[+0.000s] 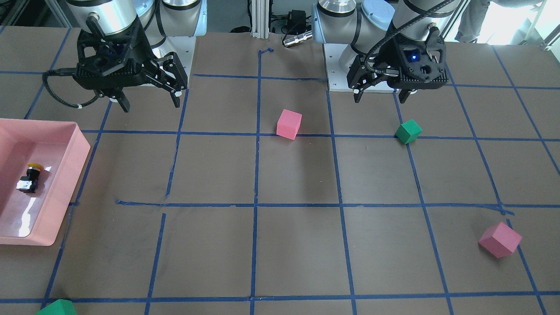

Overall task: Align button upright
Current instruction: 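Move the right gripper over the pink tray above the button switch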

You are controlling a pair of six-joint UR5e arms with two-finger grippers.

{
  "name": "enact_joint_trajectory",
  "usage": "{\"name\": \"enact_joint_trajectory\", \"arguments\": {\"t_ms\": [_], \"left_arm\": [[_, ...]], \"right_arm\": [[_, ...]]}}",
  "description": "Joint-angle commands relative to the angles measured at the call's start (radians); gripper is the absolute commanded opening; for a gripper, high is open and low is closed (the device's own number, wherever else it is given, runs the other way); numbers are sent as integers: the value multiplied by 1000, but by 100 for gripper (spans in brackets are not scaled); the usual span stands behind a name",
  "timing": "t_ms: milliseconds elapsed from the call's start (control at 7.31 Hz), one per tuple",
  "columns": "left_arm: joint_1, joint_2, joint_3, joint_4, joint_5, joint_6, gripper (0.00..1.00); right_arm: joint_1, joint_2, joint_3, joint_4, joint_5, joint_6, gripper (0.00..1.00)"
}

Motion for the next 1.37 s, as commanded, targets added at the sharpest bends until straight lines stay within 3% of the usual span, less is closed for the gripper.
{"name": "enact_joint_trajectory", "arguments": {"t_ms": [0,411,684,958,1232], "left_arm": [[-1,1,-2,-3,0,-3,100],[-1,-7,-5,-3,-3,-10,100],[-1,-14,-2,3,-9,-12,100],[-3,-22,-8,7,-9,-4,100],[-9,-25,-8,7,-6,-7,100]], "right_arm": [[-7,4,1,0,3,5,100],[-71,9,1,-1,-3,-32,100],[-311,71,32,-11,-22,-183,99],[-512,124,146,-273,-38,-429,99],[-591,139,163,-294,-39,-501,99]]}}
